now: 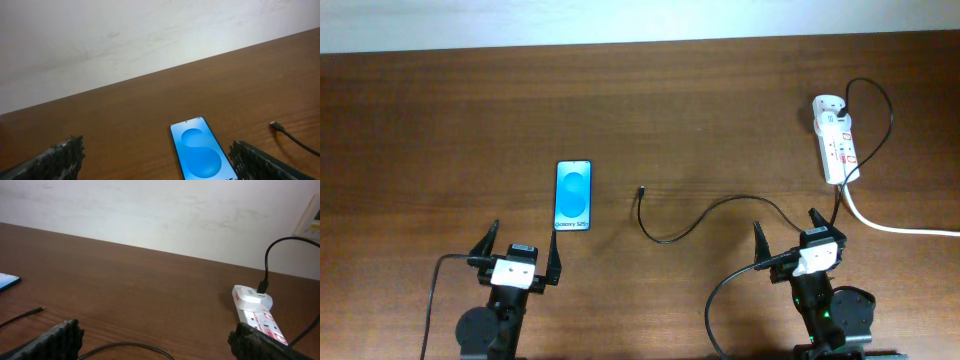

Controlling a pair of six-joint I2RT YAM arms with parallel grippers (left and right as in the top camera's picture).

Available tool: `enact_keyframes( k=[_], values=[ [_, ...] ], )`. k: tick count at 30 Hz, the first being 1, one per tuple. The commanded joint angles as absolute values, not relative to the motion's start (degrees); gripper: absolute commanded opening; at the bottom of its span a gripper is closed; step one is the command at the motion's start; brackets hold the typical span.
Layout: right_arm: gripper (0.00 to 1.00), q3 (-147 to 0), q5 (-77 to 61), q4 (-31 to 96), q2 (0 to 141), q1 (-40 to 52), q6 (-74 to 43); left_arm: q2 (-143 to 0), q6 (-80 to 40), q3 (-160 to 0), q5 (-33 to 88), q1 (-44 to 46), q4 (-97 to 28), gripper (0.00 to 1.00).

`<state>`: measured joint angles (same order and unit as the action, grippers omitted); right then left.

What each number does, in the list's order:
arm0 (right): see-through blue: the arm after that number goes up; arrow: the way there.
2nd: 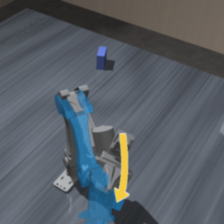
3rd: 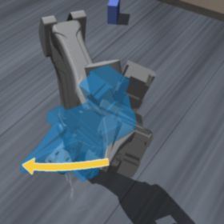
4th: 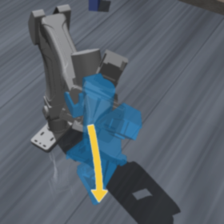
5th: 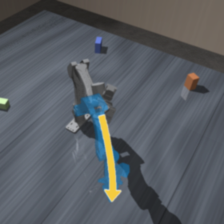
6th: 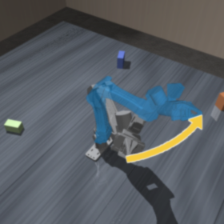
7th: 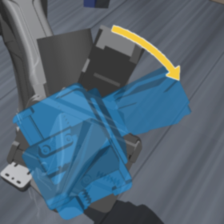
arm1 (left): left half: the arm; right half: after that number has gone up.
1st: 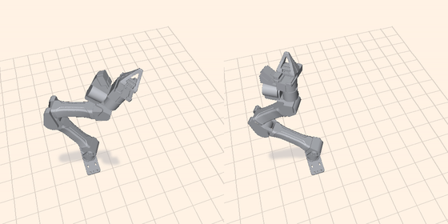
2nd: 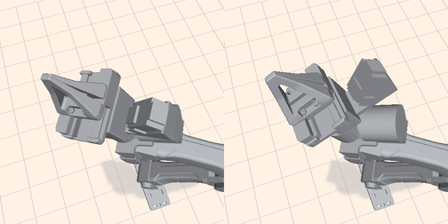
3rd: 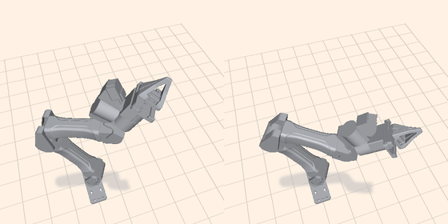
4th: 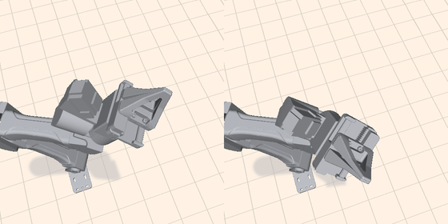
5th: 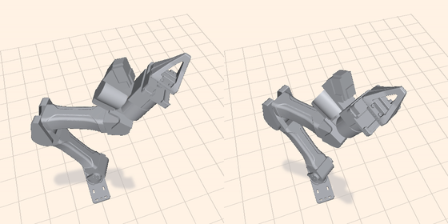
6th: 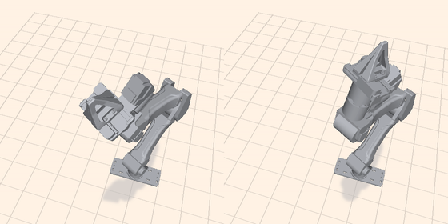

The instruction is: Plug charger to phone and switch on socket

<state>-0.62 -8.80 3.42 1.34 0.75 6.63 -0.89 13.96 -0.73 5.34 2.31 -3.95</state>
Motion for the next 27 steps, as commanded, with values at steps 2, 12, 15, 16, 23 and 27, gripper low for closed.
enact_keyframes(
  k=[2, 12, 15, 16, 23, 27],
  values=[
    [0.98, -0.32, -8.32, 3.75, 1.23, 1.21, 6.42, -0.36, 14.63, -0.51, 5.13, 2.52, -4.21, 0.99],
    [0.98, -0.32, -8.34, 3.75, 1.23, 1.21, 6.42, -0.36, 14.63, -0.51, 5.13, 2.52, -4.21, 0.99],
    [0.98, -0.32, -8.34, 3.75, 1.23, 1.21, 6.42, -0.36, 14.63, -0.51, 5.13, 2.52, -4.19, 0.99],
    [0.98, -0.32, -8.34, 3.75, 1.23, 1.21, 6.42, -0.36, 14.66, -0.51, 5.13, 2.52, -4.19, 0.99],
    [0.99, -0.32, -8.32, 3.75, 1.23, 1.17, 6.44, -0.36, 14.66, -0.51, 5.13, 2.52, -4.19, 0.99],
    [0.98, -0.32, -8.29, 3.75, 1.23, 1.17, 6.44, -0.36, 14.66, -0.51, 2.59, 2.48, -4.19, 0.99]
  ],
)
